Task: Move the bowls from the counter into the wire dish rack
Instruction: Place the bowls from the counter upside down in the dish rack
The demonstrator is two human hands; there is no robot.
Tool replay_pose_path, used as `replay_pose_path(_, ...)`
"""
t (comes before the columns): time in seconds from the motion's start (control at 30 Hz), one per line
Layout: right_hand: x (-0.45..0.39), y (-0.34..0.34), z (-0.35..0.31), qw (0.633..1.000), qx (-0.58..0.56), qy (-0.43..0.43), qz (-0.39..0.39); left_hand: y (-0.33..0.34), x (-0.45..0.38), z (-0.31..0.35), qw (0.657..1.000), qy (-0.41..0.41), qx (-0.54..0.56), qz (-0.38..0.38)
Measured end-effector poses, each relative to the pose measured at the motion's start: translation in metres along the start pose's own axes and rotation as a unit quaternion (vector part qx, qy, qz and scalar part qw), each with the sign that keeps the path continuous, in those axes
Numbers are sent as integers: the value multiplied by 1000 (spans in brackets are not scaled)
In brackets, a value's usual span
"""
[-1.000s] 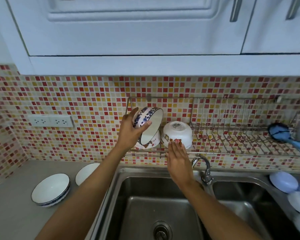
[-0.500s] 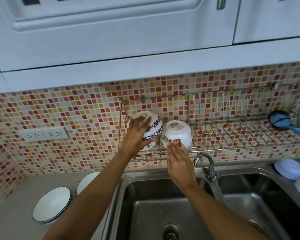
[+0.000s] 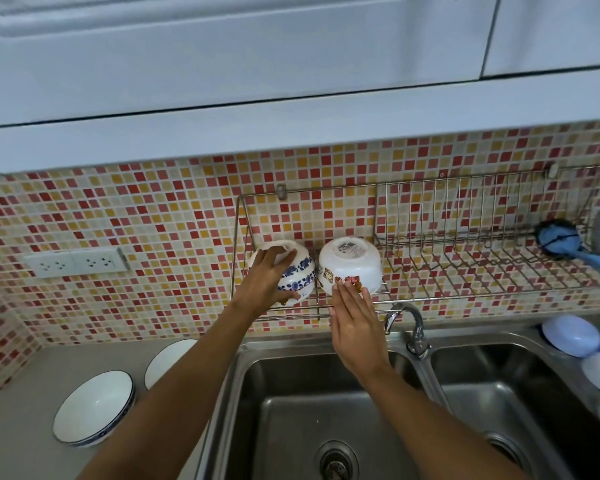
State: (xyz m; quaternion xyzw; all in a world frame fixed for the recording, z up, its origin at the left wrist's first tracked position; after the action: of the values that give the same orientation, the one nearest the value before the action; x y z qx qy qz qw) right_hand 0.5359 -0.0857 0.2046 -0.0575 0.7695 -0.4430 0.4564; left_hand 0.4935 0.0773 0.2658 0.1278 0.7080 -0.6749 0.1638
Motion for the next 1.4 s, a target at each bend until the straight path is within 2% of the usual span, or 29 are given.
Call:
replay_pose_path(0.13, -1, -1, 0, 1000, -6, -7, 13, 10, -3, -1, 999, -5, 6, -44)
replay_pose_path(0.33, 0, -5, -1, 1000, -11, 3, 12, 11, 0, 2, 998, -15, 24, -49)
replay_pose_path(0.4, 0, -7, -3, 1000, -13, 3, 7, 11, 3, -1, 997, -33, 59, -33)
replay_pose_path(0.53, -6, -11, -2, 999, -29, 29, -12, 5, 23, -13, 981, -121, 137, 67)
replay_pose_path(0.6, -10, -10, 1, 997, -28, 58, -38, 6, 30, -12, 980, -132, 131, 76)
replay_pose_path(0.77, -23, 1, 4, 987, -15, 100, -125, 11, 33, -11, 984, -125, 117, 41)
replay_pose_path(0.87, -26, 2, 5, 985, -4, 121, -125, 16, 37, -11, 987, -127, 97, 23)
replay_pose_path(1.0, -6, 2, -4, 990, -9, 112, -82, 23, 58, 0, 992, -127, 4, -16)
replay_pose_path(1.1, 27, 16, -26, 982, -99, 125, -103, 26, 98, 7, 993, -115, -11, 10)
replay_pose_path(1.2, 65, 37, -69, 966, -190, 117, -127, 39, 147, 0, 991, -124, 41, 23)
replay_pose_path(1.3, 104, 77, -124, 956, -209, 82, -190, 56, 202, -32, 976, -195, 95, -9)
replay_pose_path(1.4, 121, 114, -169, 927, -221, 112, -282, 67, 252, -82, 951, -279, 130, -43)
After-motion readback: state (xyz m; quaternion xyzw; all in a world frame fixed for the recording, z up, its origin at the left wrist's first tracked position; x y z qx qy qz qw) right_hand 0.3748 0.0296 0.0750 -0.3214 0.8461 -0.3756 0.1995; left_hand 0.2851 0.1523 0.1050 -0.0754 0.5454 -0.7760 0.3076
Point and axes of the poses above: each hand's wrist, its own x-axis away from the middle knuckle, its own y-axis out of the palm, z = x × y, the point moved 8 cm from there along -x, towards the middle knuckle, and after that the axes turned 9 degrees about y, right-handed, at the moved point
